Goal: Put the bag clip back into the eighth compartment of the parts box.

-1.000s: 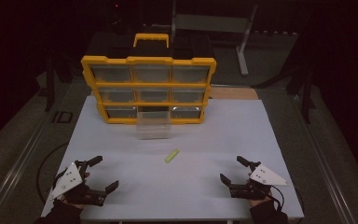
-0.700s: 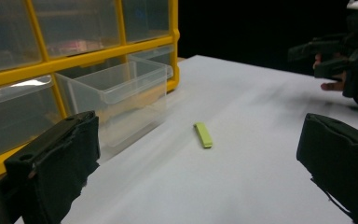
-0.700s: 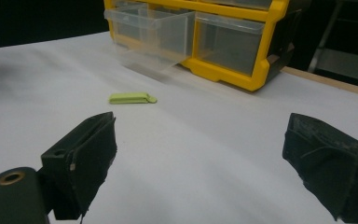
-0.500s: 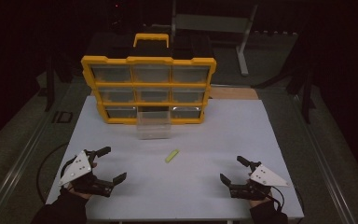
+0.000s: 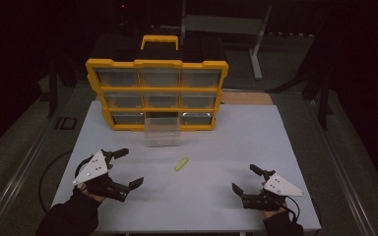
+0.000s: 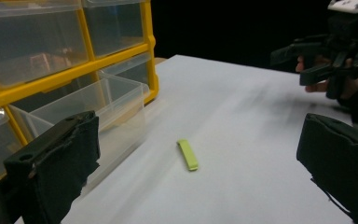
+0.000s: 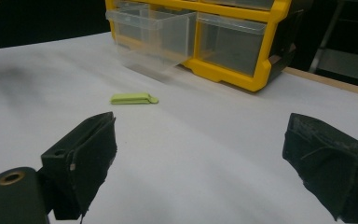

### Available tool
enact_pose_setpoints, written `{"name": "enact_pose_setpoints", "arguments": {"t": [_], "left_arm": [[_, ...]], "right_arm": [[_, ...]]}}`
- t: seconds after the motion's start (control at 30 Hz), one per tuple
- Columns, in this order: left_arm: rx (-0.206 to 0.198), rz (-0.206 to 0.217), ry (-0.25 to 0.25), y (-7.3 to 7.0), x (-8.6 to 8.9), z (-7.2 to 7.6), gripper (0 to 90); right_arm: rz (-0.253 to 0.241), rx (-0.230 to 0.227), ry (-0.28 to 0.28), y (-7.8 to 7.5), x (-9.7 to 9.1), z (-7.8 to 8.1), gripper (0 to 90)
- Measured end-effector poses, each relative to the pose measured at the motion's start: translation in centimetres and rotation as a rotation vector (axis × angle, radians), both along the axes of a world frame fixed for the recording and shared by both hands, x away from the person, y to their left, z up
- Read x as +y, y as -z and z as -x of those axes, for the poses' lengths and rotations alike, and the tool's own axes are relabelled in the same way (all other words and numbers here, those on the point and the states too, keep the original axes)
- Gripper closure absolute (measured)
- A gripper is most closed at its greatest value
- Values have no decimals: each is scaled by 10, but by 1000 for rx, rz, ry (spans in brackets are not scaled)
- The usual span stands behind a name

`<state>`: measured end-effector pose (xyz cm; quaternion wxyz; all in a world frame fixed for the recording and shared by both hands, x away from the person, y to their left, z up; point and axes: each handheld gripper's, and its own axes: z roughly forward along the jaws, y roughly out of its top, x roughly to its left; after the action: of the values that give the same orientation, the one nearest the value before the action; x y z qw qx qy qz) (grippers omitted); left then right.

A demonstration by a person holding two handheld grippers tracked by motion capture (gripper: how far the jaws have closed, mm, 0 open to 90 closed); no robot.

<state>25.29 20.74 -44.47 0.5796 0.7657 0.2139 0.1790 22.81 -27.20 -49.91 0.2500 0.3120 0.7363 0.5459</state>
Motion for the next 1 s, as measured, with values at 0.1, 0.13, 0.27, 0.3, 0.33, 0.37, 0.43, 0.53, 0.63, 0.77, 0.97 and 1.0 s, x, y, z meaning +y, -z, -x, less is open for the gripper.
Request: {"name": "enact_pose_setpoints", "arguments": {"t": [0.1,0.13,0.27,0.3,0.33,0.37,0.43,0.53,0.63,0.77,0.97,1.0], "left_arm": [[-1,-3,7,-3,-4,-4,3],[0,3,8,-3,-5,-5,3],[0,1,21,-5,-11,-9,3],[3,5,29,-5,-12,-10,3],[11,9,37,-4,-14,-10,3],[15,8,44,-4,-16,-11,3],[16,-10,44,-3,-20,-13,3],[29,-6,45,-1,-26,-16,3],[33,-3,53,-2,-32,-19,3],[35,-14,67,-2,-41,-24,3],[50,-28,78,1,-53,-34,3],[50,-32,79,2,-56,-35,3]], "right_arm": [[2,-2,-3,0,0,0,98],[2,-2,-4,0,0,0,98],[2,0,-5,0,0,0,98],[2,4,-5,0,0,0,98],[2,4,-5,0,0,0,98],[2,7,-5,0,1,0,98],[0,8,-6,0,1,0,98],[0,7,-6,0,1,0,98],[-1,7,-7,0,1,0,98],[-1,6,-8,0,1,0,98],[0,7,-10,0,1,0,98],[-1,7,-10,0,1,0,98]]}}
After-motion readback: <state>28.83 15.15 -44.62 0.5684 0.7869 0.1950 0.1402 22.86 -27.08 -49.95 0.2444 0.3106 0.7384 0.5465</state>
